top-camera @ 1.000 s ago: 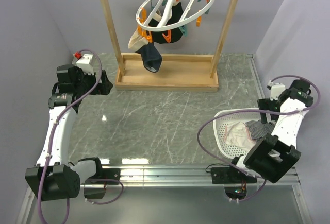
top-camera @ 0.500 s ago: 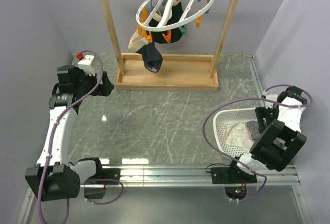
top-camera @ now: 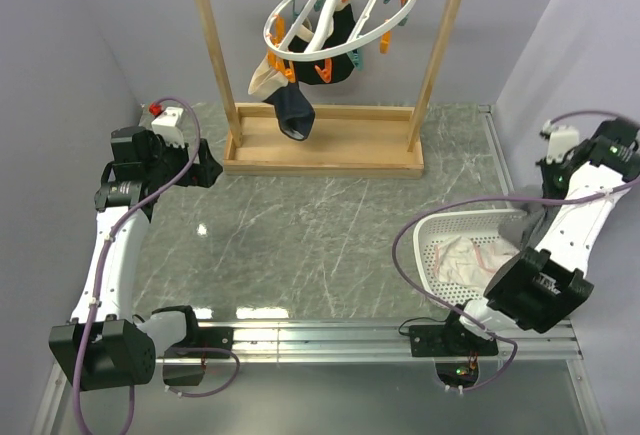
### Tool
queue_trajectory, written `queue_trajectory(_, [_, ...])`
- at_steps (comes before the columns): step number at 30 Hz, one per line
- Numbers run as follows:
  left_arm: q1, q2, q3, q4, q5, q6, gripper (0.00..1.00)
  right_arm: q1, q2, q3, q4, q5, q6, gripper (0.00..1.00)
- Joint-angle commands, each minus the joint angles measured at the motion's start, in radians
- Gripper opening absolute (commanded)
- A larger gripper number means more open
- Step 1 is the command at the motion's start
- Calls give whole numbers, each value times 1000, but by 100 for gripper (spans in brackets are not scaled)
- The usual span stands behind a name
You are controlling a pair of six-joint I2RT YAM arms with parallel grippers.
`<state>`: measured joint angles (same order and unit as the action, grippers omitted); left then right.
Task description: Clip the underwear to the hanger
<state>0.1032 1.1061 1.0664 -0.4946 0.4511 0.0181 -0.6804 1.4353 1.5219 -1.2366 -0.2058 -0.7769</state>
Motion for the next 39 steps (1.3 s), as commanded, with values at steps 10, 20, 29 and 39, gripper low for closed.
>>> queue_trajectory(10, [99, 23, 64, 21, 107, -121, 99, 473, -183, 233, -45, -20, 86, 0])
queue_trajectory(20, [219, 75, 121, -27, 307, -158, 99, 941, -210, 233, 106, -80, 94, 0])
queue_trajectory(29, [233, 64, 145, -111, 340, -103, 99, 1358, -6, 32, 290, -20, 149, 0])
queue_trajectory(39, [234, 95, 119, -193, 374, -29, 99, 1582, 312, 136, 384, -52, 307, 89])
